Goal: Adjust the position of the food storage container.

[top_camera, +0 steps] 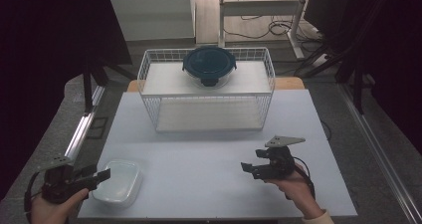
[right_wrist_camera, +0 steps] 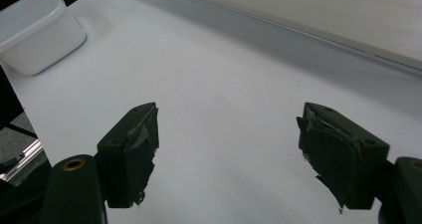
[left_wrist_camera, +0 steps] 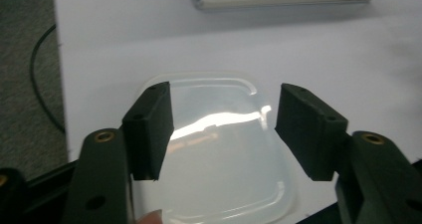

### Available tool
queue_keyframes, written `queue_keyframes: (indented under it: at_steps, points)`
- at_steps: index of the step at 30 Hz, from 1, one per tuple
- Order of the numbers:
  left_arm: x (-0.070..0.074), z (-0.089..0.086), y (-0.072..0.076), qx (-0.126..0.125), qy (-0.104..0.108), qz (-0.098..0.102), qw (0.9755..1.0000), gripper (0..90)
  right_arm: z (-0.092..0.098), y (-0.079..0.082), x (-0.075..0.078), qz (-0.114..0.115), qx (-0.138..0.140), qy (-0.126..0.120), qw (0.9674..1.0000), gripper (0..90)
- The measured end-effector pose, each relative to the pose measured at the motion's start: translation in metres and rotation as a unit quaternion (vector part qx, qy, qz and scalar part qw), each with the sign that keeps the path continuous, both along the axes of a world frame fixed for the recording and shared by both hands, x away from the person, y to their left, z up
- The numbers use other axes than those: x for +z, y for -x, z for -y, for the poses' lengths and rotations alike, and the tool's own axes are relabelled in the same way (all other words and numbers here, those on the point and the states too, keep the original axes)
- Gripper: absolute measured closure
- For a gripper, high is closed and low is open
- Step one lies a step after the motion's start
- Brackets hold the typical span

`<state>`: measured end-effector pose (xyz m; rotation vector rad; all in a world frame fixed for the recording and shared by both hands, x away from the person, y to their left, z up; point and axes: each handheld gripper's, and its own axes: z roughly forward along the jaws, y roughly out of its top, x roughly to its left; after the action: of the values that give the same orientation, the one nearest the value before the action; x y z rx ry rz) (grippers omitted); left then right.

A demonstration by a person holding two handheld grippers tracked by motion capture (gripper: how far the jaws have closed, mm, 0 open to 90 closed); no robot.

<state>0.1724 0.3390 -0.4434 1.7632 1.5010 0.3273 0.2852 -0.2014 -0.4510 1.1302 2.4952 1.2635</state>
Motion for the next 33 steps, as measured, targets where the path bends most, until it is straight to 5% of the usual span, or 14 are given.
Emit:
queue_keyframes:
  at_steps: [8,17,25,33]
  points:
    - [-0.010,-0.017,0.000,0.020,-0.010,-0.011,0.9997,49.6,0.000,-0.001,-0.001,0.000,-0.005,0.003,1.0000,22.9]
    - [-0.033,-0.044,0.013,0.043,-0.041,-0.065,0.9961,79.2,0.000,-0.001,-0.002,0.001,-0.008,0.009,0.9999,22.7]
    - [-0.061,-0.050,0.028,0.036,-0.022,-0.102,0.9939,88.3,-0.002,-0.001,-0.004,-0.001,-0.006,0.012,0.9999,22.6]
    - [-0.078,-0.035,0.021,0.003,-0.003,-0.126,0.9921,90.0,-0.003,-0.001,-0.005,-0.001,-0.005,0.014,0.9999,22.2]
